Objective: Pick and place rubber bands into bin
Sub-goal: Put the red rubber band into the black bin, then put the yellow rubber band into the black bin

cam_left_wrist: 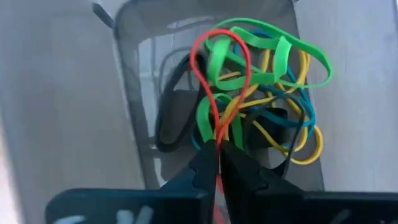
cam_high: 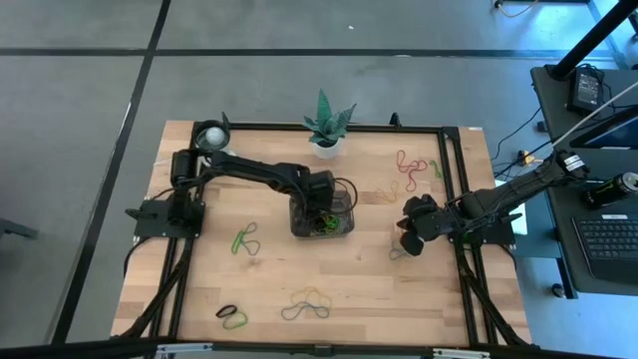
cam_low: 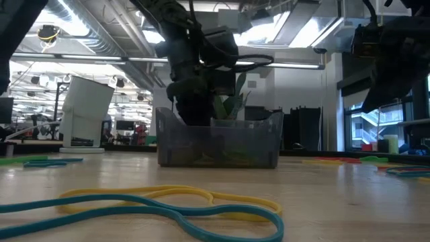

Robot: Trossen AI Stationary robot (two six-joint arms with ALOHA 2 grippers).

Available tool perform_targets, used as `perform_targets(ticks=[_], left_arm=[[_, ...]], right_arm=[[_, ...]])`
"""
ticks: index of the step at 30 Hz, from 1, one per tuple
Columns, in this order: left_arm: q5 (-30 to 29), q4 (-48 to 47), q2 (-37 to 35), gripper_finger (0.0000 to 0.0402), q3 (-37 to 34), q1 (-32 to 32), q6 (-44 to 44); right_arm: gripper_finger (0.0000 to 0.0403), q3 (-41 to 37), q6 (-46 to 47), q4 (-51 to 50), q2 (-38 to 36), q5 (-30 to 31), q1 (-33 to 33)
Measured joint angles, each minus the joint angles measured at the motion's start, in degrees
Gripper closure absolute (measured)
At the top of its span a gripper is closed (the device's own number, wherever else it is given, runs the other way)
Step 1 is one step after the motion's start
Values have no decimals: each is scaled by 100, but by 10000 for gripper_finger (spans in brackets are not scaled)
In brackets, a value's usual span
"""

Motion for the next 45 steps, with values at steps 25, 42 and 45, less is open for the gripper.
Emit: perform_targets(ticks=[25,42,45], left_arm=[[-878,3,-1650,296,0,52,-70],[-383,-619,-3893,400,-1724,181,-40],[-385,198,-4457,400,-2575,219,-320]], right_arm=[[395,0,-15,-17,0,0,0],[395,0,-1947,1168,2,334,-231],[395,1,-1842,1341,4,597,-493]])
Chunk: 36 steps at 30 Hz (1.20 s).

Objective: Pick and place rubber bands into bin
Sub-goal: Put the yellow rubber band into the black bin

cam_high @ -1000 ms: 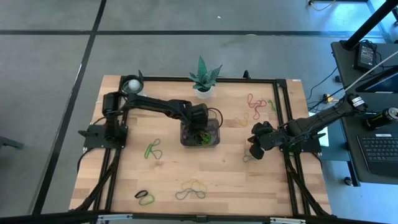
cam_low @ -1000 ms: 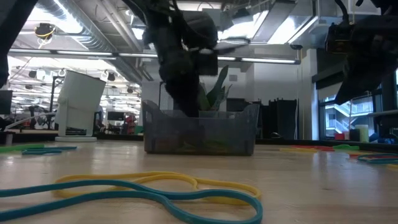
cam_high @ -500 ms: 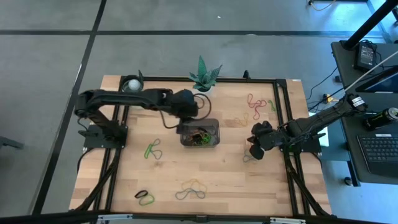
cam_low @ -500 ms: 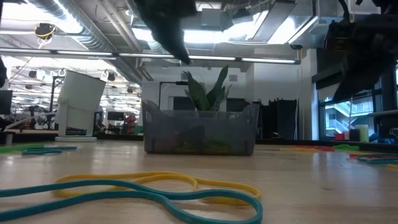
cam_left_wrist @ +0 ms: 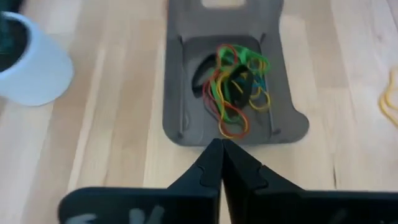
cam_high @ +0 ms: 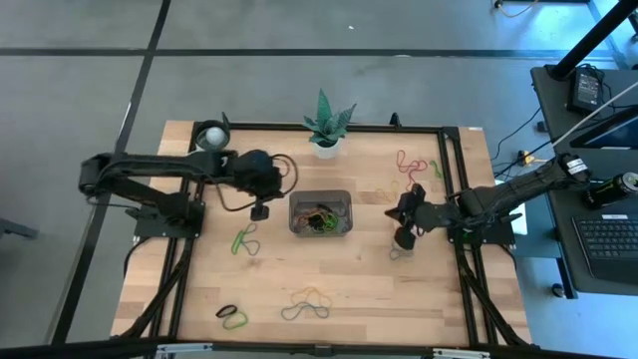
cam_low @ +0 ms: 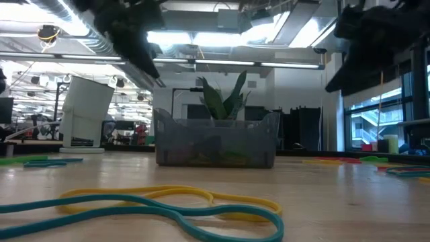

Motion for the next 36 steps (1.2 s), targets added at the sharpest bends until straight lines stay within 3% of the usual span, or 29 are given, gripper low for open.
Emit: perform_targets(ticks=[4,8,16,21,24,36], left_arm=[[5,916,-688,400,-960,78,-307],[22,1107,-1266,400,-1547,184,-368],[17,1233,-1890,400,-2075,489,-367],[17,1262,-1956,400,-2090,633,-351],[17,1250,-1954,400,-2090,673,-321],[17,1245,-1954,400,-2090,697,-249]], right_arm=[[395,233,-371,-6,105,1,-485],[395,911,-887,-566,511,-6,-1155],[395,2547,-1221,-2374,2021,-716,-2729],[394,3035,-1593,-3120,2954,-1148,-3366],[384,3049,-1682,-3179,3364,-1545,-3593],[275,3049,-2606,-3156,4475,-2095,-3776]])
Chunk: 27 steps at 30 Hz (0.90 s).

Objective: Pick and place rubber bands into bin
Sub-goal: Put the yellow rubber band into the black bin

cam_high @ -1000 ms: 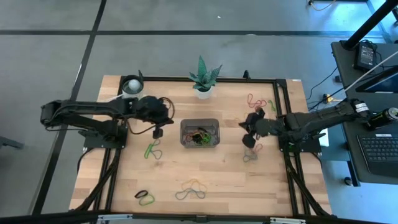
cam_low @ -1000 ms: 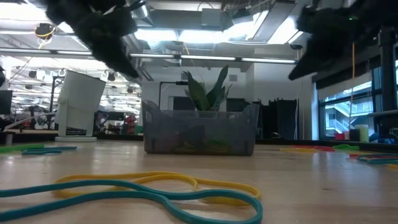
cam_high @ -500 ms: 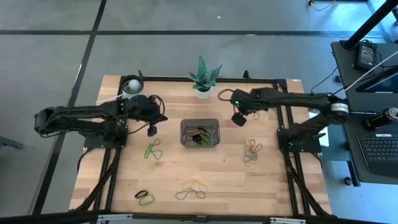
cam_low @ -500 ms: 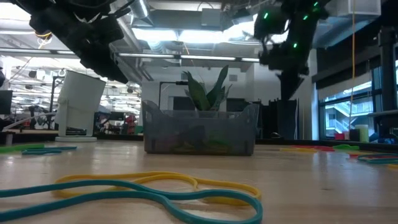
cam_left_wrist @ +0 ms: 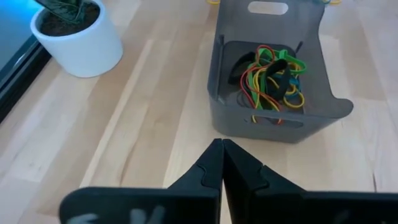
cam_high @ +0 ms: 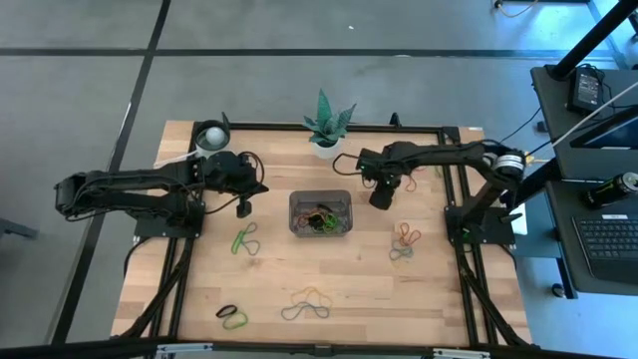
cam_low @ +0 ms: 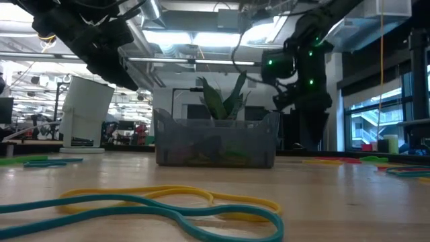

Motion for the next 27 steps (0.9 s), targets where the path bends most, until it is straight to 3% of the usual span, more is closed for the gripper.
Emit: perform_targets(ticks=[10,16,20,27], left_arm=[[49,-1,0,400,0,-4,-318],[131,-5,2,400,0,-7,-328],[123,-4,2,400,0,-5,-326],[38,-4,2,400,0,-4,-555]], right_arm=[[234,-507,144,235,422,-358,-2],[236,-942,372,644,332,-424,43],[276,-940,356,663,320,-428,100],[391,-963,521,727,180,-447,122]])
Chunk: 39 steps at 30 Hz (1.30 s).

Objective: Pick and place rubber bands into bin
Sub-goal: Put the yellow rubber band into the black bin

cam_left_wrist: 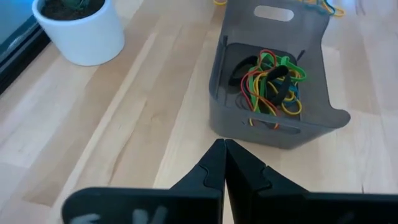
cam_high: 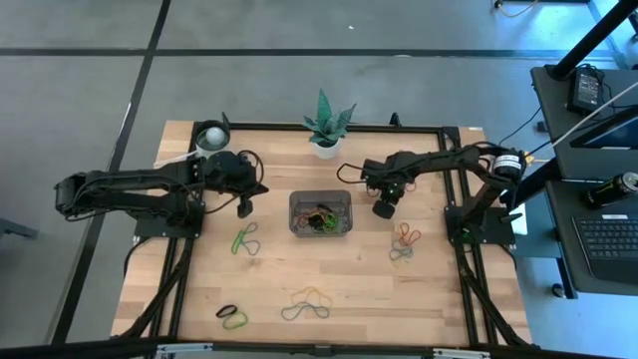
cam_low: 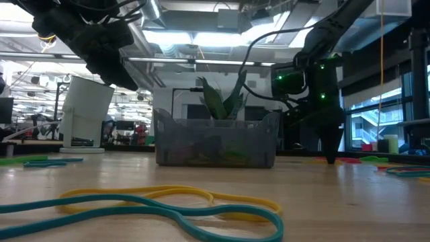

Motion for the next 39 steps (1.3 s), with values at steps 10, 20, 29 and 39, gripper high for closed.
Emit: perform_targets(ticks=[10,20,29,39], left_arm=[[-4,0,2,400,0,0,-287],[-37,1,2,400,0,-2,-269],[-102,3,2,400,0,-2,-264],[-394,3,2,400,0,-1,-262]], right_arm=[[399,-21,463,-360,-1396,-18,56],[401,-16,1611,-582,-3566,67,557],[403,599,1960,-597,-3754,535,1055],[403,2884,764,-560,-1934,789,1403]])
